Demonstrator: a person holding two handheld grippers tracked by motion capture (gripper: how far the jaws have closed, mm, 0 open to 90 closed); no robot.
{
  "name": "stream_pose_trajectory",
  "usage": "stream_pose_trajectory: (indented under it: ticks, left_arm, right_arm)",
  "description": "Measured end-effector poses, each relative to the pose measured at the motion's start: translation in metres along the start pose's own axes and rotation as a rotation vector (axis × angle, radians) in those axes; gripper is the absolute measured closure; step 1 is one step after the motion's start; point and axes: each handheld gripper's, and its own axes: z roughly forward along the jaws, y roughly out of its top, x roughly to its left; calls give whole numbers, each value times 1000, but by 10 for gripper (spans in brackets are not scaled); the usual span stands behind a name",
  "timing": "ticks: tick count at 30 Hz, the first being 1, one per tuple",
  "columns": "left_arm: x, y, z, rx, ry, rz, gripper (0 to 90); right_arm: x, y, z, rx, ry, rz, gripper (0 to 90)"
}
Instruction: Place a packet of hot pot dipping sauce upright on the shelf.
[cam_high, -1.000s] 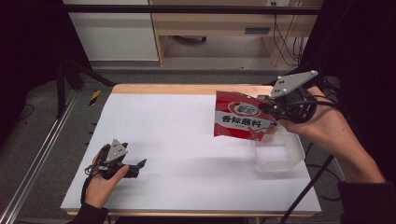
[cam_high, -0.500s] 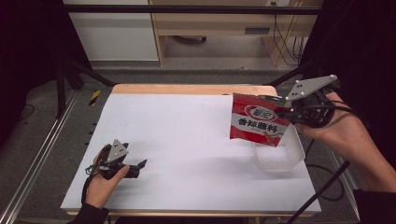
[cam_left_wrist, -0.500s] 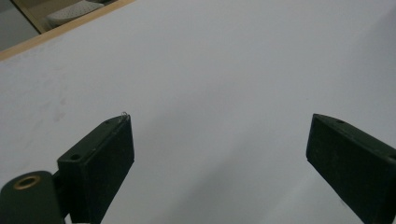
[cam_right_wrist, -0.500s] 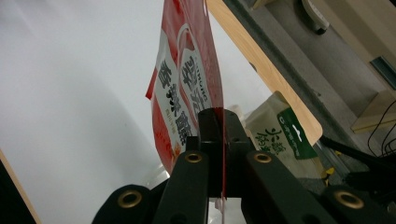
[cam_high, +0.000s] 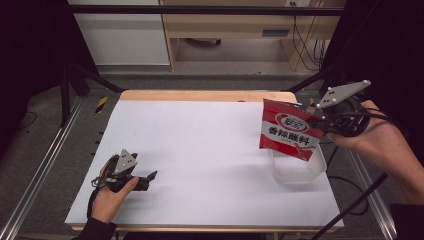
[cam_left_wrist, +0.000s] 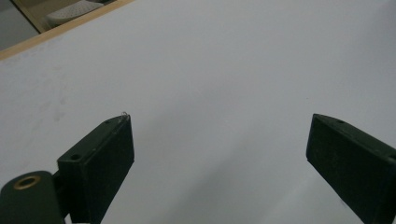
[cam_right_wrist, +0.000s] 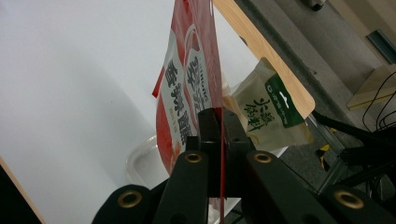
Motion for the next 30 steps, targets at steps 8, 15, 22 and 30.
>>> stream_pose_trajectory:
  ticks: [8,15,22,30]
  left_arm:
    - [0,0,0,5,-2,2,76]
    - [0,0,0,8,-4,5,76]
    - [-1,0,1,9,-5,7,76]
    - [-1,0,1,11,-7,10,76]
  right_arm:
    - [-6,-14,-1,16,-3,15,900]
    - [-8,-24,1,30,3,29,900]
    - [-10,-30,5,31,6,41,900]
    - [-15,-33,6,19,7,54,900]
